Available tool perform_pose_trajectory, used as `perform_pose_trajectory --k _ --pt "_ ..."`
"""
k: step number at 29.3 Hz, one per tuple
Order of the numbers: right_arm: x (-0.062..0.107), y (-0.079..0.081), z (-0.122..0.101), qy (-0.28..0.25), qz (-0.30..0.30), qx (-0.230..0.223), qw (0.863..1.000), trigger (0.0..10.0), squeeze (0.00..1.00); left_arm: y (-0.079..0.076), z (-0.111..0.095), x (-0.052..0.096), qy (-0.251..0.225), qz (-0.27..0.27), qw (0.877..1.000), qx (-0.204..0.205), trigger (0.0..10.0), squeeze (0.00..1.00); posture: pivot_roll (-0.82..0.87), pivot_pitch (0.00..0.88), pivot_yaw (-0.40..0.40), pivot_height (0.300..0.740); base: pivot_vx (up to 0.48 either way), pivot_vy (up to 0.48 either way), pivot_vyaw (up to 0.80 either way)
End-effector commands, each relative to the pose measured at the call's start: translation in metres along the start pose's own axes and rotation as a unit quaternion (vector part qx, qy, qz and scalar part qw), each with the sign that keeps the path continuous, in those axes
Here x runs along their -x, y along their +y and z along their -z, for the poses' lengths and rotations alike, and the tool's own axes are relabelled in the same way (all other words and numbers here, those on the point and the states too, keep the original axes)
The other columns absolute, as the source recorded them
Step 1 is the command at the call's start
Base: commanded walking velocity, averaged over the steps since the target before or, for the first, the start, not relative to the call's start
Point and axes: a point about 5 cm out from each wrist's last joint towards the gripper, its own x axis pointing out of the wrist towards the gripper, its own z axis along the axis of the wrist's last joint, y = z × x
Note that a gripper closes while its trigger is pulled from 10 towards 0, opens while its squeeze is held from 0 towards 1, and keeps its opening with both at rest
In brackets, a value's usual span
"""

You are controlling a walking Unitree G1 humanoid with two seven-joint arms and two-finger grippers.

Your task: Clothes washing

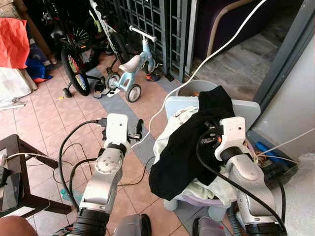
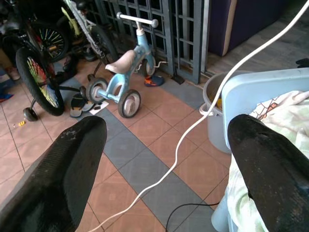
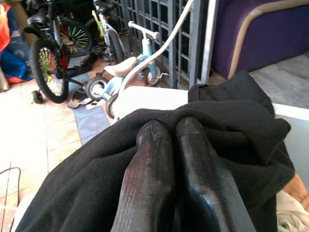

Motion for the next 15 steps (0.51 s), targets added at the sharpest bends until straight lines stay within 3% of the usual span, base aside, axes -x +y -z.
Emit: perform_pose_trajectory --k 1,5,9,15 --pt "0.003 0.000 -0.013 -0.036 0.027 0.006 0.999 10.0 0.00 0.010 -0.007 0.003 -0.017 -0.013 1.000 0.003 10.0 0.00 -0.04 0.034 0.047 0.740 0.000 0.000 0.00" --pt "0.004 -0.005 -0.012 -0.036 0.057 -0.001 0.998 10.0 0.00 0.014 -0.008 0.009 -0.022 -0.022 0.999 0.010 10.0 0.00 -0.03 0.028 0.008 0.740 0.000 0.000 0.00" --pt "-0.003 -0.003 -0.011 -0.036 0.043 0.010 0.998 10.0 0.00 0.015 -0.012 0.013 -0.036 -0.047 0.998 0.023 10.0 0.00 0.01 0.042 -0.026 0.740 0.000 0.000 0.00" --pt "-0.009 0.007 -0.012 -0.038 0.038 0.005 0.999 10.0 0.00 0.018 -0.009 0.015 -0.033 -0.057 0.998 0.022 10.0 0.00 0.02 0.037 0.011 0.740 0.000 0.000 0.00"
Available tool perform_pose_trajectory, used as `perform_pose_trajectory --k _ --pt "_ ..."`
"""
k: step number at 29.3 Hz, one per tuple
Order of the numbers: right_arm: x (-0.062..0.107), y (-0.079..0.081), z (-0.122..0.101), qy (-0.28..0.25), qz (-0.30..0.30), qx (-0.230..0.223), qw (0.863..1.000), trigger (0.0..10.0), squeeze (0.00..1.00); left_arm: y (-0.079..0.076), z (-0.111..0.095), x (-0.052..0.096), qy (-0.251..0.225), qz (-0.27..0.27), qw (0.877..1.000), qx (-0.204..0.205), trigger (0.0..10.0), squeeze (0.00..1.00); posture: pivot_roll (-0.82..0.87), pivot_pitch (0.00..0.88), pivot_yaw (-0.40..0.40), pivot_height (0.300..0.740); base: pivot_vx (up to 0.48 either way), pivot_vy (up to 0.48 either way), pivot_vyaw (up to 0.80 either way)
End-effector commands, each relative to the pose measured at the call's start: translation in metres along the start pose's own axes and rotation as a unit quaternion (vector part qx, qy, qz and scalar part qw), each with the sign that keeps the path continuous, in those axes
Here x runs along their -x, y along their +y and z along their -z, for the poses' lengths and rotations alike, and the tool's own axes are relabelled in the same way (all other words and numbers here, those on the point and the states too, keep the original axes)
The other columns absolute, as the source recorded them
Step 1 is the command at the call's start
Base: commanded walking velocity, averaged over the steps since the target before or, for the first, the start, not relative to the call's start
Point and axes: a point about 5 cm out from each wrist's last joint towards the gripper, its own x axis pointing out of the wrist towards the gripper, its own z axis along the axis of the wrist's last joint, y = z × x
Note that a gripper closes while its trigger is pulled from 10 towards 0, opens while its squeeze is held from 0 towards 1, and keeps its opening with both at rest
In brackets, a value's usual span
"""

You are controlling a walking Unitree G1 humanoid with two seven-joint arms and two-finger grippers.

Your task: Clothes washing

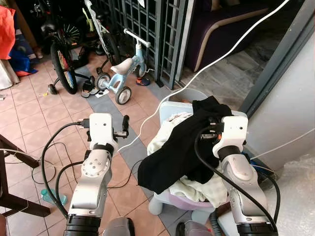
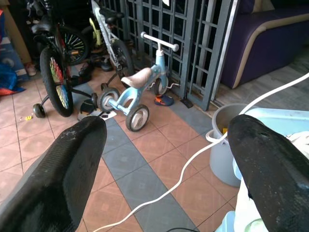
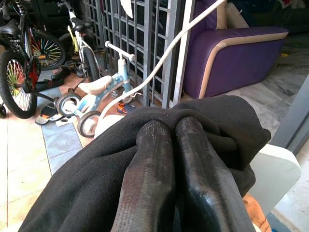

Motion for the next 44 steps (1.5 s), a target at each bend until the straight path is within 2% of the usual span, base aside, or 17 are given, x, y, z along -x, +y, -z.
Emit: perform_pose_trajectory --k 1,5,6,44 --pt "-0.0016 0.0088 -0.0081 -0.019 0.000 -0.011 1.000 10.0 0.00 -0.0026 -0.0010 0.0062 0.001 0.015 1.000 -0.004 10.0 0.00 0.01 0.044 0.013 0.740 0.000 0.000 0.00" --pt "0.0020 0.0119 -0.0064 -0.017 -0.005 -0.014 1.000 10.0 0.00 -0.0042 0.0005 0.0101 0.002 0.018 1.000 -0.009 10.0 0.00 0.01 0.049 0.012 0.740 0.000 0.000 0.00" --pt "0.0042 0.0131 -0.0029 -0.006 -0.012 0.000 1.000 10.0 0.00 -0.0041 -0.0012 0.0115 0.001 0.014 1.000 -0.006 10.0 0.00 0.01 0.059 0.007 0.740 0.000 0.000 0.00" --pt "0.0042 0.0131 -0.0029 -0.006 -0.012 0.000 1.000 10.0 0.00 -0.0041 -0.0012 0.0115 0.001 0.014 1.000 -0.006 10.0 0.00 0.01 0.059 0.007 0.740 0.000 0.000 0.00"
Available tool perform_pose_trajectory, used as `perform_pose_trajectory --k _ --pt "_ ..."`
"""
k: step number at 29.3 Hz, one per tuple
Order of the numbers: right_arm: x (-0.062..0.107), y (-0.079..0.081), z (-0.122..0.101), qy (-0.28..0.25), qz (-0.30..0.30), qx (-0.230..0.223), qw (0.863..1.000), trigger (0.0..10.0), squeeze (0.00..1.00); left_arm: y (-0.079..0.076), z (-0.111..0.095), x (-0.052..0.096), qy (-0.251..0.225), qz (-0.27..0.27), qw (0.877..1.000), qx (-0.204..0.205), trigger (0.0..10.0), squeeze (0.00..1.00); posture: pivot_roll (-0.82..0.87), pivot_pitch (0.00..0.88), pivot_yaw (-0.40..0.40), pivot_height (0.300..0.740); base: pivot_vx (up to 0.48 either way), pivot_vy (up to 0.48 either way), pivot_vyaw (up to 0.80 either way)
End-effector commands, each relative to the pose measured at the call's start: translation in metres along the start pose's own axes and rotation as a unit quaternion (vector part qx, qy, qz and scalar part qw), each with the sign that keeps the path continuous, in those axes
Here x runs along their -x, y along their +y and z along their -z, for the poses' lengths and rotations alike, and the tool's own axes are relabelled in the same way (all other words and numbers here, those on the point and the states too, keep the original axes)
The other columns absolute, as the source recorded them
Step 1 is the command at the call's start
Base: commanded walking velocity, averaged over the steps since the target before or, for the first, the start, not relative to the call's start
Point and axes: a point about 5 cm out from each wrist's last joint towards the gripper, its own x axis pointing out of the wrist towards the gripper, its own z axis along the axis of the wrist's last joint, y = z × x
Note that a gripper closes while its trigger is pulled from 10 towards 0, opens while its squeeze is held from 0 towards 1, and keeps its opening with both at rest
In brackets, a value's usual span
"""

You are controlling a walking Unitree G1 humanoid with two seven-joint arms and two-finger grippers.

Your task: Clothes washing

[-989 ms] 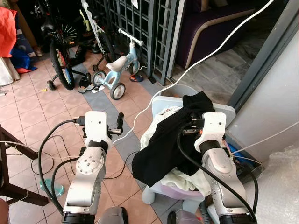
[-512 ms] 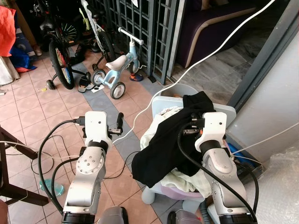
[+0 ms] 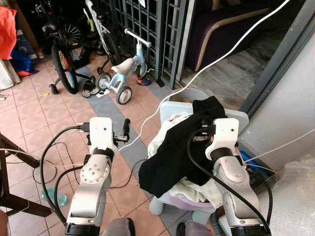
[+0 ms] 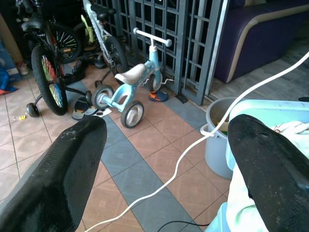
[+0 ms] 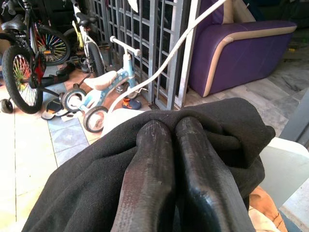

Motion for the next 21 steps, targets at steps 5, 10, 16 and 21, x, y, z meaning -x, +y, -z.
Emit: perform_pose_trajectory --k 5,10,16,21 --pt "-0.0001 0.0008 -0.0070 -0.014 -0.002 0.001 1.000 10.0 0.00 -0.0006 -0.0030 0.0006 -0.004 -0.001 1.000 0.000 10.0 0.00 0.01 0.059 0.007 0.740 0.000 0.000 0.00" --pt "-0.0001 0.0008 -0.0070 -0.014 -0.002 0.001 1.000 10.0 0.00 -0.0006 -0.0030 0.0006 -0.004 -0.001 1.000 0.000 10.0 0.00 0.01 0.059 0.007 0.740 0.000 0.000 0.00" --pt "-0.0001 0.0008 -0.0070 -0.014 -0.002 0.001 1.000 10.0 0.00 -0.0006 -0.0030 0.0006 -0.004 -0.001 1.000 0.000 10.0 0.00 0.01 0.059 0.007 0.740 0.000 0.000 0.00" --pt "-0.0069 -0.0065 -0.0082 -0.014 0.000 0.016 1.000 10.0 0.00 -0.0024 -0.0111 -0.0041 -0.018 0.000 1.000 -0.003 10.0 0.00 0.01 0.090 0.014 0.740 0.000 0.000 0.00"
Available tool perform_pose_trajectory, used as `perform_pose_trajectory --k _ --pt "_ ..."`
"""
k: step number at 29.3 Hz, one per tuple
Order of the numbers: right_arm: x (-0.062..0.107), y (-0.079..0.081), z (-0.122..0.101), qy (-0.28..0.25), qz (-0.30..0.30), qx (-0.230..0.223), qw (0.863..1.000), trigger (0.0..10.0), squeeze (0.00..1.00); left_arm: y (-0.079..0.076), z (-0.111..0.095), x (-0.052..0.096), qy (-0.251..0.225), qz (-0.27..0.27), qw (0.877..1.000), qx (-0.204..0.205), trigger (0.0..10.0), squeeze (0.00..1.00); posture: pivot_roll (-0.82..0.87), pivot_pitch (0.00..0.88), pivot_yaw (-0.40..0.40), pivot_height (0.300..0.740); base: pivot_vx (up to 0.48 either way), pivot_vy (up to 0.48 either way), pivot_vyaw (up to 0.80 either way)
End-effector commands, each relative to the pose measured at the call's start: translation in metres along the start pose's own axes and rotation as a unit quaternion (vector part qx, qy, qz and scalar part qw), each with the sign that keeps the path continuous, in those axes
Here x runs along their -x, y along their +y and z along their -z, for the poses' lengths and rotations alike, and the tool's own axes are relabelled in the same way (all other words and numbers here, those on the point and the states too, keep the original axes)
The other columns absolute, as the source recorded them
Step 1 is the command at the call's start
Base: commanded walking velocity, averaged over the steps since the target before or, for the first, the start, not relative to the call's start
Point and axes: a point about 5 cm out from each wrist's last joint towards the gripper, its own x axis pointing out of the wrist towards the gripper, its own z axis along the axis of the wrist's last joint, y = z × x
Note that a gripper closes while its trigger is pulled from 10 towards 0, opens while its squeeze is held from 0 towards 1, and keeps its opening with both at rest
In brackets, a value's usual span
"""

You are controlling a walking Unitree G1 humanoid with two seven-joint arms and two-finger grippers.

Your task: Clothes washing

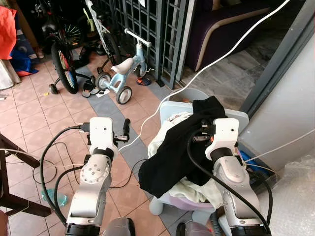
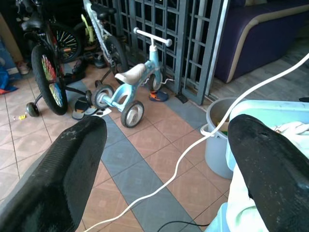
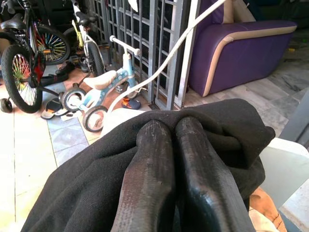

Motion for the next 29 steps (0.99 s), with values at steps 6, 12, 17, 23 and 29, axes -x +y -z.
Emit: perform_pose_trajectory --k 6,12,17,23,29 --pt "-0.0155 -0.0169 -0.0159 -0.029 0.002 0.013 0.999 10.0 0.00 -0.0051 -0.0213 -0.0102 -0.038 0.004 0.999 -0.007 10.0 0.00 0.01 0.090 0.013 0.740 0.000 0.000 0.00" --pt "-0.0153 -0.0158 -0.0157 -0.031 -0.002 0.012 0.999 10.0 0.00 -0.0065 -0.0201 -0.0101 -0.035 0.006 0.999 -0.007 10.0 0.00 0.00 0.093 0.013 0.740 0.000 0.000 0.00" --pt "-0.0157 -0.0184 -0.0151 -0.031 0.000 0.012 0.999 10.0 0.00 -0.0067 -0.0192 -0.0107 -0.033 0.006 0.999 -0.007 10.0 0.00 0.00 0.089 0.010 0.740 0.000 0.000 0.00" --pt "-0.0165 -0.0203 -0.0157 -0.033 0.002 0.015 0.999 10.0 0.00 -0.0071 -0.0182 -0.0110 -0.031 0.006 0.999 -0.006 10.0 0.00 0.00 0.087 0.008 0.740 0.000 0.000 0.00" --pt "-0.0176 -0.0191 -0.0159 -0.034 -0.001 0.016 0.999 10.0 0.00 -0.0074 -0.0181 -0.0111 -0.031 0.005 0.999 -0.005 10.0 0.00 0.01 0.087 0.006 0.740 0.000 0.000 0.00"
